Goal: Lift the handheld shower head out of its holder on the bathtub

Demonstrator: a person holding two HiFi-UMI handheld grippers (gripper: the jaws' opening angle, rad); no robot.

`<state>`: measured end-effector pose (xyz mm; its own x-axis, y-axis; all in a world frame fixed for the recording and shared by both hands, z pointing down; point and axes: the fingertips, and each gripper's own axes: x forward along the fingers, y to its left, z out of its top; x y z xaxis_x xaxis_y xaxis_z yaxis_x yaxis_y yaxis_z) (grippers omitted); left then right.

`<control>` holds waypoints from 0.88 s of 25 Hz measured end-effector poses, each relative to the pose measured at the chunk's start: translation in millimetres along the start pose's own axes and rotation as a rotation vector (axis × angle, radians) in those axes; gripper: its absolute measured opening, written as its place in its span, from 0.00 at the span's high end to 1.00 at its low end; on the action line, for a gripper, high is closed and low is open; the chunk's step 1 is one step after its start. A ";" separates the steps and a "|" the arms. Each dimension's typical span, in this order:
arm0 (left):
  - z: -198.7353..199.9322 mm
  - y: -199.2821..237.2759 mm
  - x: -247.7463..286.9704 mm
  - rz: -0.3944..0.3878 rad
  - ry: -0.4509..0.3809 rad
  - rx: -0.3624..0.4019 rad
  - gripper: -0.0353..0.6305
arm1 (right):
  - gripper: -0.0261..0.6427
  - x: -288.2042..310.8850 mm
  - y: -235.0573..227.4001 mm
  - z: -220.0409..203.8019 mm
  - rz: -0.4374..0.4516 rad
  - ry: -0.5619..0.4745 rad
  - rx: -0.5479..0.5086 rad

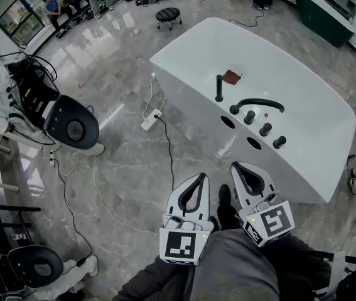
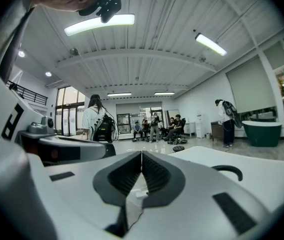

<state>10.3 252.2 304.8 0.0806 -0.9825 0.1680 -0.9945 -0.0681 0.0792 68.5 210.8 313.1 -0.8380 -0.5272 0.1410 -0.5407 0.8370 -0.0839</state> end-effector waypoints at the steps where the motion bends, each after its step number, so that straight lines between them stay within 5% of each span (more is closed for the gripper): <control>1: -0.2 1.1 6.5 0.001 0.004 0.002 0.94 | 0.96 4.0 -4.5 0.7 0.004 -0.002 -0.003; 22: 18.0 17.4 148.1 0.064 0.084 0.038 0.94 | 0.96 92.6 -126.8 10.5 0.067 -0.017 0.065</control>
<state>3.7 102.4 313.4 0.0202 -0.9672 0.2531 -0.9995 -0.0135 0.0283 58.6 54.3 326.4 -0.8734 -0.4729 0.1160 -0.4863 0.8597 -0.1564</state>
